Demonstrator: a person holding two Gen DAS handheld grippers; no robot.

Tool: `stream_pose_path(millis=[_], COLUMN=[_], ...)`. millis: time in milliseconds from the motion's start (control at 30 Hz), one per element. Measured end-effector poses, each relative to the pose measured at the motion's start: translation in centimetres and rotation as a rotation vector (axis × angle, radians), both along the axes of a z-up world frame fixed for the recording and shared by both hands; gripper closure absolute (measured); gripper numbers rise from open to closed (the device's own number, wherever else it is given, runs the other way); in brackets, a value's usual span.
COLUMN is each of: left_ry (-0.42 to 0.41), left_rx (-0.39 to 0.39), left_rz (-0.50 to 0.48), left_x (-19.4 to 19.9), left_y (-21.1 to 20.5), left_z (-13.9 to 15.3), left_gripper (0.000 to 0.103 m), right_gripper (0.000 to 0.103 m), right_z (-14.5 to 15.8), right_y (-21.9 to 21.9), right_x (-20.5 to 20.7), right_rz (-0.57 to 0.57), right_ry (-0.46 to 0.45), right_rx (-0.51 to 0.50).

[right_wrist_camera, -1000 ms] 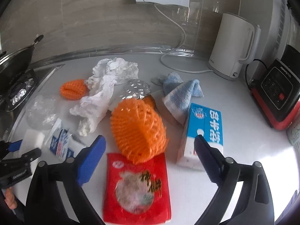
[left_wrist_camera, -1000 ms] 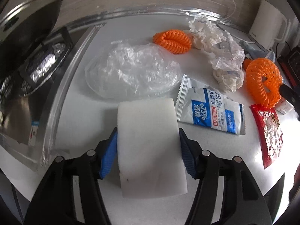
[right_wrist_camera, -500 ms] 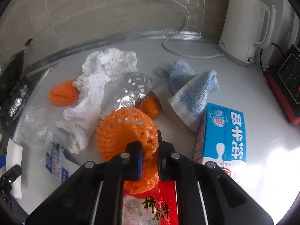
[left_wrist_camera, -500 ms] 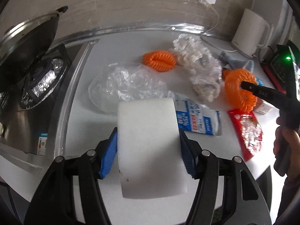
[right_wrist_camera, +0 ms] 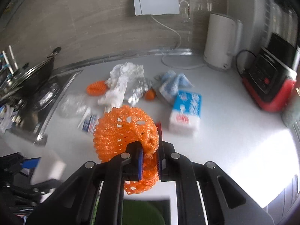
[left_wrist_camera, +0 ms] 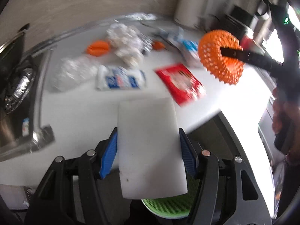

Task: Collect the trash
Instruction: 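Drop the sponge into the green basket with left while right drops the orange net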

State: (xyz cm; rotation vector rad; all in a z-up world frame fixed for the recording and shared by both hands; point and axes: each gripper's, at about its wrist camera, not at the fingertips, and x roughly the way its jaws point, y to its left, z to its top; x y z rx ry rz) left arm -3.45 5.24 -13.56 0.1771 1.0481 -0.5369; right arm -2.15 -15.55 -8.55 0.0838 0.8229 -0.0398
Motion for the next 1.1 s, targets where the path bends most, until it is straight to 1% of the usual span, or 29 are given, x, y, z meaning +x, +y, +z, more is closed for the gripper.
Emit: stream_pose_path(millis=[100, 233, 333, 400, 433, 467, 567, 667, 733, 800, 900, 1033, 1100], left_ry=[0.029, 0.066, 0.114, 0.143, 0.142, 0.136, 0.115, 0.089, 0.071, 0.053, 0.011, -0.039, -0.055], left_rx=[0.022, 0.055, 0.113, 0.148, 0.150, 0.152, 0.140, 0.135, 0.130, 0.111, 0.103, 0.115, 0.111], left_rz=[-0.049, -0.115, -0.137, -0.141, -0.139, -0.128, -0.096, -0.050, -0.004, 0.054, 0.129, 0.187, 0.211], left_x=[-2.6, -5.7, -7.3, -8.2, -8.5, -8.9, -9.6, -10.0, -9.9, -9.4, -7.9, -6.1, -5.0], left_y=[-1.6, -3.8, -5.4, -6.5, -6.8, -7.1, -7.3, -7.2, -6.4, -4.9, -2.7, -0.3, 0.7], left_z=[-1.2, -3.3, -5.1, -6.0, -6.1, -6.0, -5.4, -4.6, -3.6, -2.3, -0.5, 1.2, 1.9], left_gripper=[0.043, 0.043, 0.042, 0.036, 0.034, 0.028, 0.021, 0.018, 0.017, 0.012, 0.009, 0.008, 0.008], right_gripper=[0.091, 0.089, 0.089, 0.089, 0.089, 0.089, 0.089, 0.088, 0.087, 0.086, 0.085, 0.085, 0.078], right_z=[-0.3, -1.8, -3.4, -4.2, -4.6, -4.9, -5.2, -5.3, -5.2, -5.1, -5.5, -6.8, -7.7], right_y=[-0.5, -1.4, -2.1, -2.3, -2.3, -2.3, -1.9, -1.7, -1.6, -1.1, 0.2, 2.2, 3.1], right_x=[-3.2, -7.0, -8.9, -9.7, -10.1, -10.3, -11.0, -11.3, -11.3, -11.6, -12.2, -12.7, -12.9], right_rz=[0.000, 0.009, 0.026, 0.047, 0.064, 0.083, 0.124, 0.160, 0.180, 0.206, 0.254, 0.302, 0.321], right_ry=[0.022, 0.071, 0.117, 0.140, 0.152, 0.159, 0.163, 0.163, 0.164, 0.166, 0.182, 0.227, 0.256], right_rx=[0.012, 0.019, 0.032, 0.053, 0.059, 0.058, 0.048, 0.056, 0.068, 0.069, 0.070, 0.069, 0.072])
